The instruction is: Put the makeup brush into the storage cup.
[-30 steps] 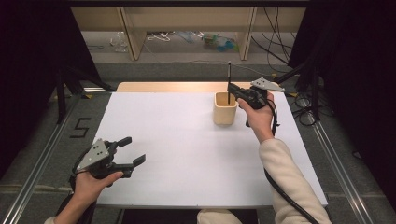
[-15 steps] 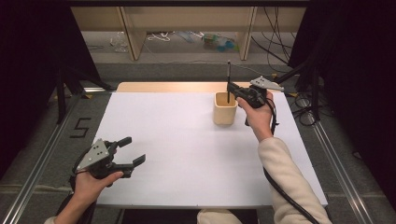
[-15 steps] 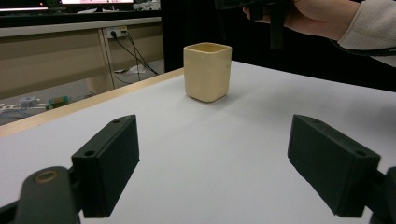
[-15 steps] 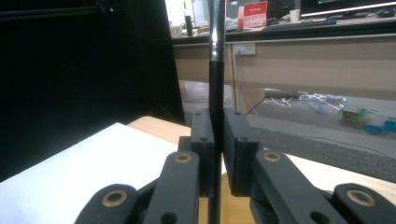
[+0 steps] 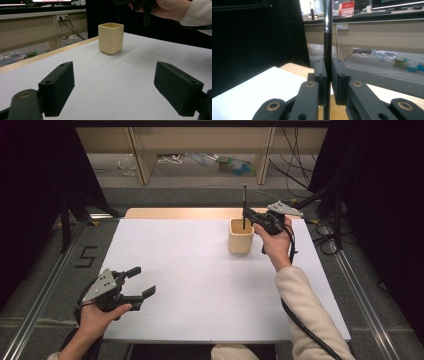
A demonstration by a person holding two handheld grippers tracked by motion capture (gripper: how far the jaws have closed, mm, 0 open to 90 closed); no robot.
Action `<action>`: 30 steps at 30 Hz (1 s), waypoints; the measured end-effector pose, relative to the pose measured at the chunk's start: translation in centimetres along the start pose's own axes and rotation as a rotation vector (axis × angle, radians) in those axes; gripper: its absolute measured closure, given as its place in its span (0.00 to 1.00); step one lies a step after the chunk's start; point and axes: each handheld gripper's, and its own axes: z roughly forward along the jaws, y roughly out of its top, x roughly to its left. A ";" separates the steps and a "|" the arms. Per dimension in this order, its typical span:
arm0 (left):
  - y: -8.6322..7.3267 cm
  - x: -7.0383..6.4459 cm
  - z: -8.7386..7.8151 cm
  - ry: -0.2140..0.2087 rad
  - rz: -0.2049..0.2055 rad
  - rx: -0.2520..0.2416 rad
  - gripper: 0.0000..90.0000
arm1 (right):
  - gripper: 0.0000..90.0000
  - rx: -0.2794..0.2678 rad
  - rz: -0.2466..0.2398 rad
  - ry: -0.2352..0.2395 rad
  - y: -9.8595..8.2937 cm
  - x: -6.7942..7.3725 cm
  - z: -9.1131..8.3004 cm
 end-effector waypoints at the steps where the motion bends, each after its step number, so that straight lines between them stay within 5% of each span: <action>1: 0.0 0.0 0.0 0.000 0.000 0.000 0.18 | 0.93 -0.003 0.002 0.001 0.0 0.0 0.0; 30: 0.0 0.0 0.0 -0.003 -0.002 -0.008 0.18 | 0.93 0.003 -0.002 -0.018 -0.2 -0.3 0.7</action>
